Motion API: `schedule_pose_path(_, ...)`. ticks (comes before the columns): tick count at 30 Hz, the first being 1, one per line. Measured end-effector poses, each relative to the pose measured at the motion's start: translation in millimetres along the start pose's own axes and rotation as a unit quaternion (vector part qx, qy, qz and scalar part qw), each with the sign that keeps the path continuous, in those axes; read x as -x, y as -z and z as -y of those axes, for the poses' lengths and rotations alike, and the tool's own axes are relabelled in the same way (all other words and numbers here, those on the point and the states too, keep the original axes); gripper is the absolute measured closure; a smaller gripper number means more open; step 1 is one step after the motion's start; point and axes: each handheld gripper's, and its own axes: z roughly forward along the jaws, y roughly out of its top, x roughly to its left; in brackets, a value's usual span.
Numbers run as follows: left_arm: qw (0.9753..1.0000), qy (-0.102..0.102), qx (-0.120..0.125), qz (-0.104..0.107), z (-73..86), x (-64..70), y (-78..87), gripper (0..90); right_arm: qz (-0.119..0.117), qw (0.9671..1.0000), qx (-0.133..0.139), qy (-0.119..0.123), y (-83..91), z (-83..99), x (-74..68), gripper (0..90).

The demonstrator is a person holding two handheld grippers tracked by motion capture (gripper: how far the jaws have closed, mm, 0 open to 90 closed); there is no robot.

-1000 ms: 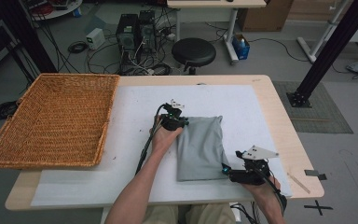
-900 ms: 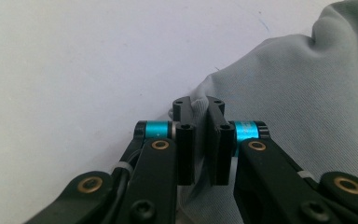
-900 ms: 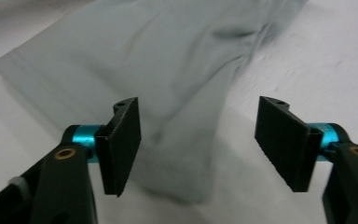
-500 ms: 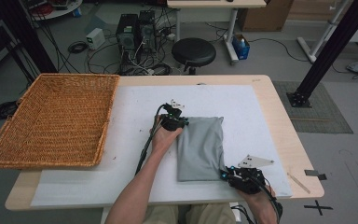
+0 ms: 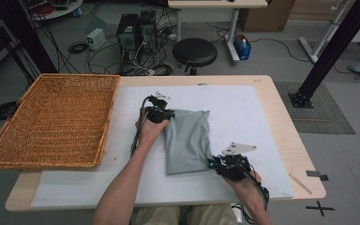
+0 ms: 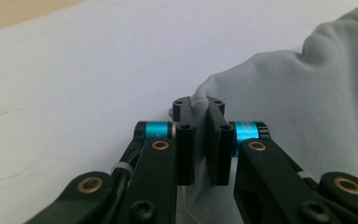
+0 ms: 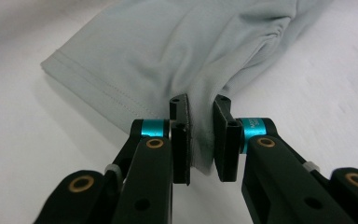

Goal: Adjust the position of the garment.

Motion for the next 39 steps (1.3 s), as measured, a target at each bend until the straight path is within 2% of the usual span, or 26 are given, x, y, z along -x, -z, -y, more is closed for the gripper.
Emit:
schedule_pose_path(4, 0.9998, -0.006, -0.013, -0.015, -12.6, -23.8, -0.5, 83.4, -0.009, 0.9999, -0.004, 0.012, -23.2, -22.1, -6.9, 79.9)
schedule_pose_path(8, 0.9993, 0.004, -0.022, -0.029, -22.3, -49.4, -4.9, 83.4, -0.011, 0.9996, -0.007, 0.023, -44.8, -41.1, -9.8, 80.2)
schedule_pose_path(11, 0.9989, 0.015, -0.023, -0.037, -20.3, -64.8, -7.3, 83.3, -0.014, 0.9996, -0.003, 0.026, -55.0, -53.3, -9.9, 80.3)
schedule_pose_path(14, 0.9985, 0.034, -0.02, -0.037, -13.9, -77.0, -8.9, 83.3, -0.014, 0.9996, -0.005, 0.025, -64.6, -58.9, -7.5, 80.4)
schedule_pose_path(17, 0.9983, 0.035, -0.026, -0.037, -8.0, -82.1, -11.4, 83.3, -0.011, 0.9996, -0.018, 0.02, -71.3, -57.3, -4.6, 80.6)
schedule_pose_path(20, 0.9984, 0.027, -0.03, -0.04, -7.1, -80.6, -14.1, 83.3, -0.016, 0.9994, -0.03, 0.013, -74.9, -55.5, -1.8, 80.5)
schedule_pose_path(24, 0.9978, 0.019, -0.041, -0.048, -5.9, -78.1, -18.1, 83.0, -0.013, 0.999, -0.04, 0.018, -78.1, -54.5, -3.1, 79.4)
schedule_pose_path(27, 0.9974, 0.023, -0.045, -0.051, -5.5, -77.0, -18.4, 78.0, -0.012, 0.9988, -0.044, 0.018, -77.7, -53.6, -3.4, 72.6)
schedule_pose_path(29, 0.9976, 0.02, -0.043, -0.05, -7.0, -75.2, -15.4, 72.2, -0.004, 0.999, -0.039, 0.021, -73.3, -54.4, -4.0, 64.3)
schedule_pose_path(32, 0.9978, 0.029, -0.03, -0.051, -11.2, -70.9, -7.7, 54.5, -0.003, 0.9994, -0.029, 0.017, -65.9, -55.3, -2.9, 47.0)
schedule_pose_path(33, 0.9979, 0.033, -0.025, -0.049, -11.9, -70.2, -5.7, 48.4, 0.002, 0.9996, -0.024, 0.012, -63.7, -55.3, -3.4, 37.5)
schedule_pose_path(34, 0.998, 0.044, -0.02, -0.04, -12.7, -69.1, -2.2, 41.1, 0.009, 0.9996, -0.023, 0.014, -62.0, -55.1, -3.3, 31.8)
schedule_pose_path(35, 0.9981, 0.046, -0.016, -0.037, -13.1, -67.7, 1.0, 33.0, 0.01, 0.9996, -0.023, 0.014, -59.3, -54.2, -3.6, 26.2)
schedule_pose_path(36, 0.9981, 0.046, -0.012, -0.04, -13.1, -65.5, 4.6, 28.6, 0.011, 0.9996, -0.024, 0.014, -57.3, -53.5, -3.7, 19.4)
schedule_pose_path(38, 0.9982, 0.04, -0.003, -0.044, -12.7, -61.4, 11.8, 22.1, 0.012, 0.9995, -0.024, 0.014, -52.5, -52.4, -4.2, 17.8)
schedule_pose_path(39, 0.9982, 0.04, 0.001, -0.045, -12.6, -59.9, 14.3, 19.5, 0.026, 0.9993, -0.023, 0.016, -50.0, -52.4, -5.2, 12.0)
